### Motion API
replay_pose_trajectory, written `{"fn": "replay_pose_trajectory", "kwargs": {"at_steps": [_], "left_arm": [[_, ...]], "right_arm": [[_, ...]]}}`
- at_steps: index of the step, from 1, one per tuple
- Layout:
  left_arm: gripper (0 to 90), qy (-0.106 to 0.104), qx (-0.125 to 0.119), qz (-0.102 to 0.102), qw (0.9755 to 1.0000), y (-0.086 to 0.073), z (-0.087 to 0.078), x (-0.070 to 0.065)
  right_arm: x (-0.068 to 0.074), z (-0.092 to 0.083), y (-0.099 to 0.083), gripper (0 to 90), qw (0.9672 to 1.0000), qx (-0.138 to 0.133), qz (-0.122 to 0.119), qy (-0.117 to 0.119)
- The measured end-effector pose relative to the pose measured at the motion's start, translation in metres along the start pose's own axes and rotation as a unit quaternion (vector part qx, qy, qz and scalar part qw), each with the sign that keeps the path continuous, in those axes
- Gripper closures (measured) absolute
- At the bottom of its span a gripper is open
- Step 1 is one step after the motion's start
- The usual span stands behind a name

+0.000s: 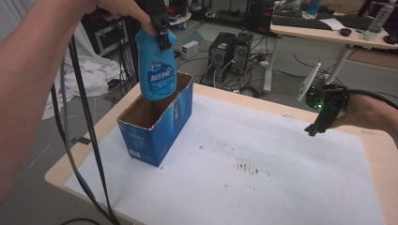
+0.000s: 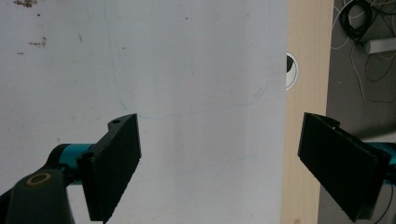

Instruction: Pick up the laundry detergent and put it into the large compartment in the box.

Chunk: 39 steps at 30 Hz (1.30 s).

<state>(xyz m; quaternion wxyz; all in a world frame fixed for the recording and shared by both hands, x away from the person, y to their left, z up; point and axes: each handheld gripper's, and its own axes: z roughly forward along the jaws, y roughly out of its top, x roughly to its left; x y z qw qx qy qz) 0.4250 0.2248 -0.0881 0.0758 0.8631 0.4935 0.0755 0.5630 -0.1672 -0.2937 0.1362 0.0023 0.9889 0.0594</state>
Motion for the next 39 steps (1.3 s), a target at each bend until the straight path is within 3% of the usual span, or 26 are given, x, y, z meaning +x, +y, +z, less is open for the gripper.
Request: {"fn": "replay_pose_trajectory", "kwargs": {"at_steps": [7, 14, 22, 26, 29, 34, 39], "left_arm": [[38.3, -0.004, 0.001, -0.005, 1.0, -0.013, 0.012, 0.014], [38.3, -0.02, 0.01, 0.007, 0.9997, -0.024, 0.039, 0.019], [38.3, -0.039, 0.021, 0.055, 0.9975, -0.033, 0.071, 0.021], [38.3, -0.039, 0.026, 0.083, 0.9955, -0.035, 0.088, 0.019], [38.2, -0.043, 0.029, 0.107, 0.9929, -0.037, 0.099, 0.018], [38.2, -0.051, 0.037, 0.125, 0.9901, -0.04, 0.115, 0.018], [38.2, -0.048, 0.04, 0.164, 0.9845, -0.042, 0.13, 0.016]], "right_arm": [[0.0, 0.001, 0.003, 12.4, 1.0, 0.001, -0.002, -0.001], [0.001, 0.001, 0.005, 12.4, 1.0, 0.002, -0.008, -0.001], [0.003, 0.003, 0.006, 12.4, 0.9999, 0.007, -0.012, -0.001], [0.003, 0.004, 0.006, 12.4, 0.9999, 0.01, -0.011, 0.0], [0.004, 0.005, 0.007, 12.4, 0.9998, 0.012, -0.014, 0.001], [0.004, 0.005, 0.007, 12.4, 0.9998, 0.011, -0.014, -0.001], [0.004, 0.006, 0.007, 12.4, 0.9997, 0.014, -0.017, -0.001]]}}
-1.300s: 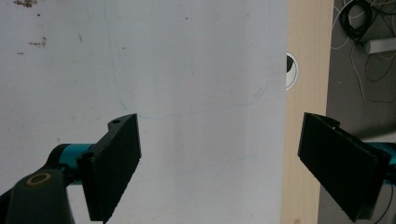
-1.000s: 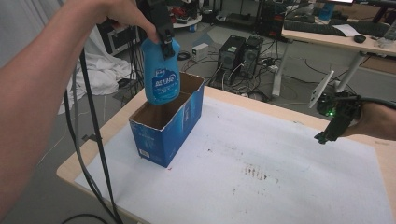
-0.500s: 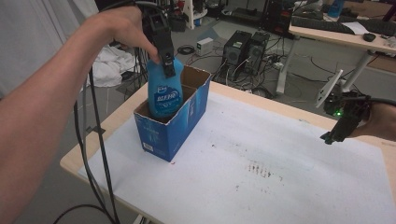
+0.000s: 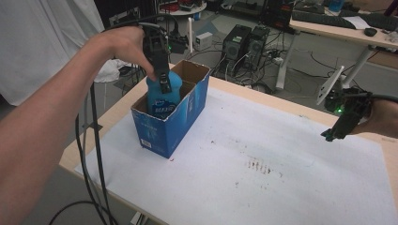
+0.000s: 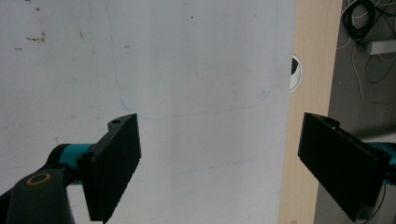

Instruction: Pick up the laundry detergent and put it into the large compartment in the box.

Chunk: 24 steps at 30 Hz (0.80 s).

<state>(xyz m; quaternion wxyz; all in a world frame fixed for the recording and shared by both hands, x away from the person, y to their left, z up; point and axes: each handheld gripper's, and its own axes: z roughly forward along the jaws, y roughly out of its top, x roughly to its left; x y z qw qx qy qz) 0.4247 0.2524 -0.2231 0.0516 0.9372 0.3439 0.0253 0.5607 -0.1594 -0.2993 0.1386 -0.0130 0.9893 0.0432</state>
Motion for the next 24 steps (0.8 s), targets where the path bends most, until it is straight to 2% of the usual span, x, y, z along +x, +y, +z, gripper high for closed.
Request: {"fn": "replay_pose_trajectory", "kwargs": {"at_steps": [3, 6, 8, 14, 20, 22, 24], "left_arm": [[38.2, 0.004, 0.008, 0.016, 0.9998, 0.0, 0.009, 0.0], [38.2, 0.003, 0.01, 0.044, 0.999, -0.001, 0.017, -0.002], [38.2, 0.001, 0.012, 0.053, 0.9985, 0.0, 0.023, -0.002], [38.1, -0.004, 0.02, 0.06, 0.998, -0.002, 0.038, -0.001], [38.1, -0.007, 0.023, 0.056, 0.9982, -0.005, 0.05, 0.002], [38.1, -0.008, 0.013, 0.054, 0.9984, -0.005, 0.05, 0.002], [38.1, -0.007, 0.015, 0.058, 0.9982, -0.004, 0.051, 0.001]], "right_arm": [[0.0, 0.0, 0.0, 12.4, 1.0, 0.0, 0.001, 0.0], [0.0, 0.001, 0.0, 12.4, 1.0, 0.0, 0.001, 0.001], [0.0, 0.001, 0.0, 12.5, 1.0, 0.001, 0.001, 0.0], [0.0, 0.002, 0.0, 12.4, 1.0, 0.004, -0.002, 0.001], [0.0, 0.002, -0.001, 12.4, 1.0, 0.001, 0.001, 0.001], [-0.001, 0.003, -0.001, 12.4, 1.0, 0.001, 0.001, 0.001], [-0.001, 0.004, -0.001, 12.4, 1.0, 0.003, 0.003, 0.002]]}}
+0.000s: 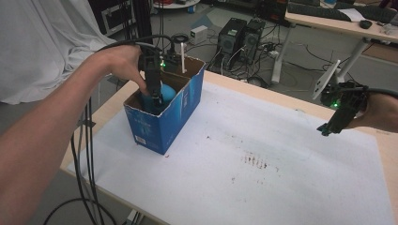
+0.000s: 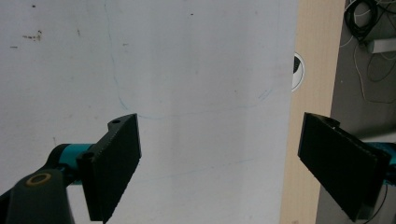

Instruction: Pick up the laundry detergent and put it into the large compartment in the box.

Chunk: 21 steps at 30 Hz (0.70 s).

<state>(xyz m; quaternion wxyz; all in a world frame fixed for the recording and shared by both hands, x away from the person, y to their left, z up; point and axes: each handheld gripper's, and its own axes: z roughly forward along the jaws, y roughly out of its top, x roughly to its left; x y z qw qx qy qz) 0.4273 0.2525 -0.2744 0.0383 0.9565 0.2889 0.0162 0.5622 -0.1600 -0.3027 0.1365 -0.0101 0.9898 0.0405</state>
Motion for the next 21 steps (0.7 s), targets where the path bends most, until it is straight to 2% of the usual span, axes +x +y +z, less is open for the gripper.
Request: {"fn": "replay_pose_trajectory", "kwargs": {"at_steps": [4, 21], "left_arm": [[37.9, -0.002, -0.004, 0.004, 1.0, 0.002, 0.001, 0.0], [37.6, 0.001, 0.006, 0.004, 1.0, 0.0048, 0.0013, -0.0011]], "right_arm": [[0.0, 0.0018, 0.0007, 12.5, 1.0, 0.0, -0.001, 0.003], [0.0002, 0.0008, 0.0009, 12.4, 0.9999, -0.011, -0.001, 0.004]]}}
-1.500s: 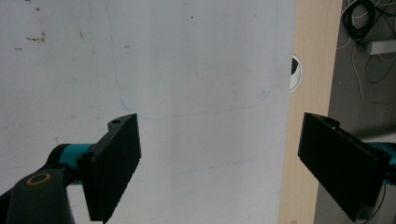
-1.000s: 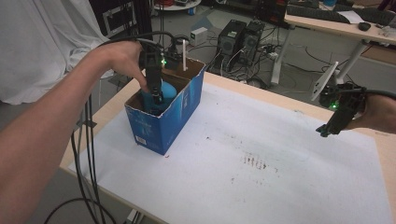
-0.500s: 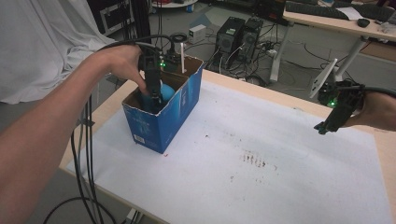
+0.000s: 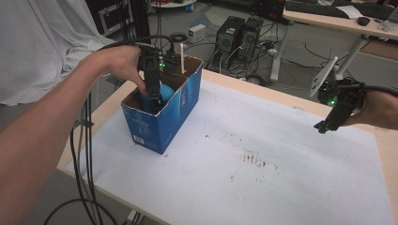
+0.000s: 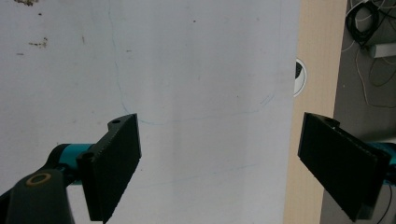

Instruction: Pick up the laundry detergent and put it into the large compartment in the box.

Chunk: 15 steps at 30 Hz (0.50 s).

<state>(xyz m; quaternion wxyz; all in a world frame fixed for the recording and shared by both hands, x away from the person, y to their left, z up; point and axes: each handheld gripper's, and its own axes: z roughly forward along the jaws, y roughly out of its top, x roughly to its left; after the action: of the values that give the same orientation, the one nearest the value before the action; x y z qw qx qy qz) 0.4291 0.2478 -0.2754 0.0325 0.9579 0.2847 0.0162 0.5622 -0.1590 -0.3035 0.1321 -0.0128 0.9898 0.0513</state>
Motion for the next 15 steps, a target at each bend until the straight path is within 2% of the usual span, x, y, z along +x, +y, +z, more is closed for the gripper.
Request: {"fn": "replay_pose_trajectory", "kwargs": {"at_steps": [9, 15], "left_arm": [[35.3, -0.008, 0.002, -0.004, 1.0, 0.0003, -0.0001, 0.0005], [29.2, -0.004, 0.002, -0.013, 0.9999, 0.0014, 0.0009, 0.0018]], "right_arm": [[-0.0001, -0.0013, -0.0006, 12.4, 1.0, -0.001, 0.003, 0.001], [0.0008, -0.0017, -0.0007, 12.4, 1.0, -0.001, 0.003, 0.002]]}}
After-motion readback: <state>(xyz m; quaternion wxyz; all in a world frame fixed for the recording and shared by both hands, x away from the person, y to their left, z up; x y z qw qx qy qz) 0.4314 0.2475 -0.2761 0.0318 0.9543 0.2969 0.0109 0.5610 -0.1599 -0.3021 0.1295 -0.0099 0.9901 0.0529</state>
